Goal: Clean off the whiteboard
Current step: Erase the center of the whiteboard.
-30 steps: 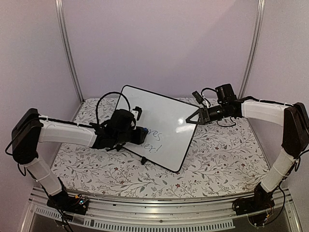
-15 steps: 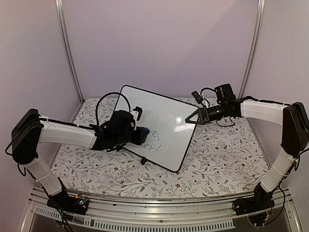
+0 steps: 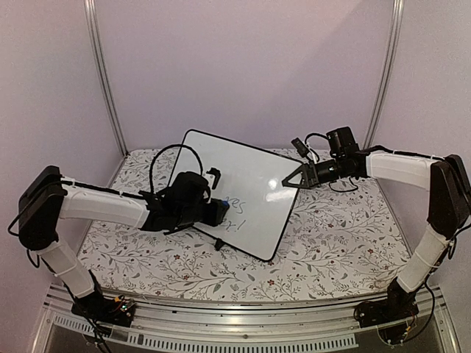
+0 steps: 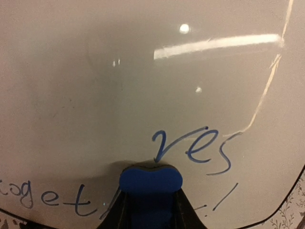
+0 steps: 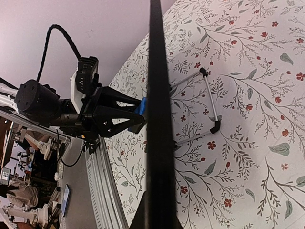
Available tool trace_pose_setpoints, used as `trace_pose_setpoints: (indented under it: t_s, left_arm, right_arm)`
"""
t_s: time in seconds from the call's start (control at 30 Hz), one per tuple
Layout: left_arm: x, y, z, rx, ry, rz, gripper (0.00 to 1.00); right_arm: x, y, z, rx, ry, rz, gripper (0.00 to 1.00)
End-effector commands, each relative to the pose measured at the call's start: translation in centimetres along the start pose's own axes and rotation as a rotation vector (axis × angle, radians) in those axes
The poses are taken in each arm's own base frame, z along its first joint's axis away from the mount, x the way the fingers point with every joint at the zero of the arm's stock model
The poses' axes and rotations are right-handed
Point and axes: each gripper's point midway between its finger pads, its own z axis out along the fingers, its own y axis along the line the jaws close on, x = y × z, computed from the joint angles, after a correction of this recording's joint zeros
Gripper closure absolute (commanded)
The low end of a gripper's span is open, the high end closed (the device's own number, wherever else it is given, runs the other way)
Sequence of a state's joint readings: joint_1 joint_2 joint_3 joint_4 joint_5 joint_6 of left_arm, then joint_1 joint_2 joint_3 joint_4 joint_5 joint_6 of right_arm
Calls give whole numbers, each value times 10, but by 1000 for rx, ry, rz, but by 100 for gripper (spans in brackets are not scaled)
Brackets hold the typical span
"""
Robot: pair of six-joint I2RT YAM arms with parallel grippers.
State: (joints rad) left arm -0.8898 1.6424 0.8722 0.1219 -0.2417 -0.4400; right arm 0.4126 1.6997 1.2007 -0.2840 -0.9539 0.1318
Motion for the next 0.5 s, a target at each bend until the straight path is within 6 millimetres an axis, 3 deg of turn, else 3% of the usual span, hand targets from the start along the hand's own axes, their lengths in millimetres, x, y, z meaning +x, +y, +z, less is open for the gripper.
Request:
trace_pose_setpoints:
  t_s: [0.0, 0.1, 0.2, 0.47]
  left_arm:
    - [-30, 12, 13, -26, -39, 11, 100]
    - [-41, 18, 12, -35, -58, 13, 100]
    - [-38, 20, 11, -34, -50, 11, 100]
    - [33, 3, 5, 17, 77, -27, 100]
  right_arm:
    - [55, 15, 36, -78, 173, 36, 100]
    - [56, 15, 36, -77, 174, 36, 100]
    - [57, 15, 36, -77, 175, 36, 100]
    - [57, 13, 39, -86, 172, 40, 100]
